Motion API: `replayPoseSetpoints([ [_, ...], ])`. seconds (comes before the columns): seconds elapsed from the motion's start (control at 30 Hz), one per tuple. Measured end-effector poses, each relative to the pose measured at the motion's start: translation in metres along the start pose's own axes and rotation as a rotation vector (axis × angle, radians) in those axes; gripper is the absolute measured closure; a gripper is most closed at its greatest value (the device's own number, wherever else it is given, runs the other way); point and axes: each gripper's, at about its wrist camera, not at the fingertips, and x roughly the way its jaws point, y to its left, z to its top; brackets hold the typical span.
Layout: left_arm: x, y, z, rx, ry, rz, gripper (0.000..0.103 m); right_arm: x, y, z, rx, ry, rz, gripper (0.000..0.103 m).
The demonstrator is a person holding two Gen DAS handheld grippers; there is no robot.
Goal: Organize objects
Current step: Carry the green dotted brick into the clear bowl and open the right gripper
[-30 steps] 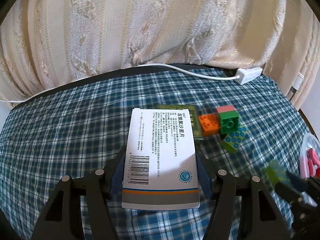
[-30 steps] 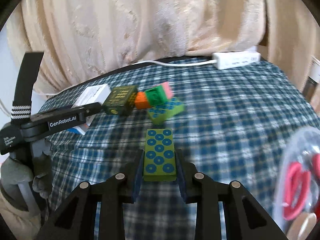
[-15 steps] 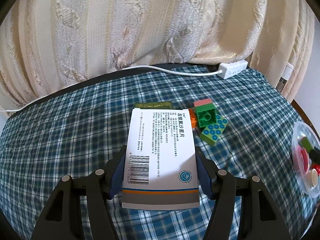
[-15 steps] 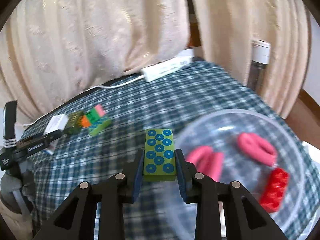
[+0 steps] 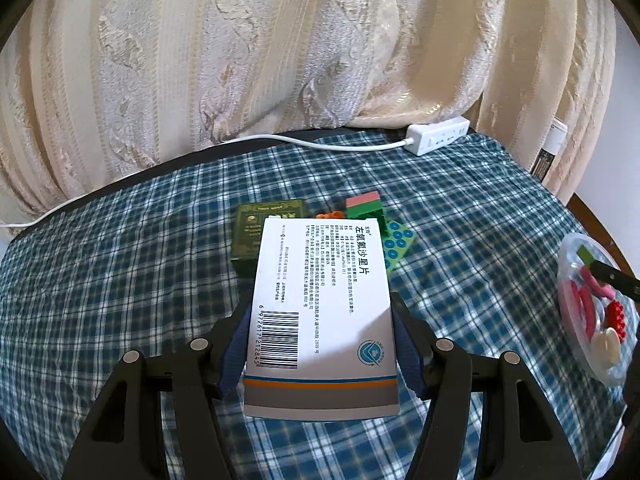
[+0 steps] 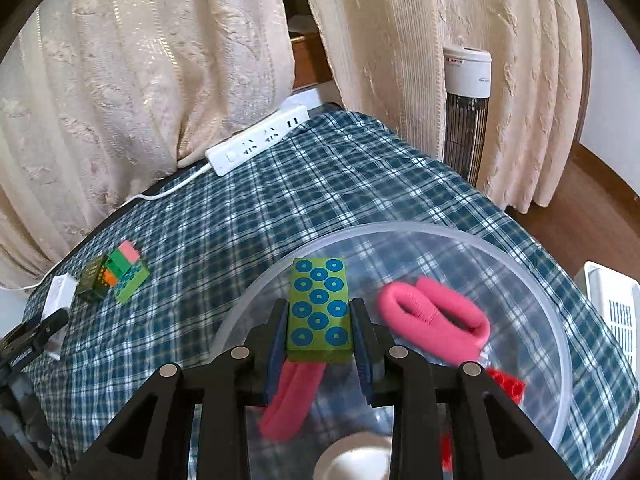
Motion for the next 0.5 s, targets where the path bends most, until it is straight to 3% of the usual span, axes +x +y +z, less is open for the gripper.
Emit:
replayPoseSetpoints([
  [0.2,-0.001,-0.014,-0.001,0.016,0.012,-0.013,0.039,-0.002,-0.010,-0.002,0.025,-0.001,0.014,0.064],
  [0.5,-0.006,-0.055,-0.001,0.091,0.020,-0.054,0.039,-0.027,-0.026,-0.009,0.056,-0.060,0.040,0.064],
])
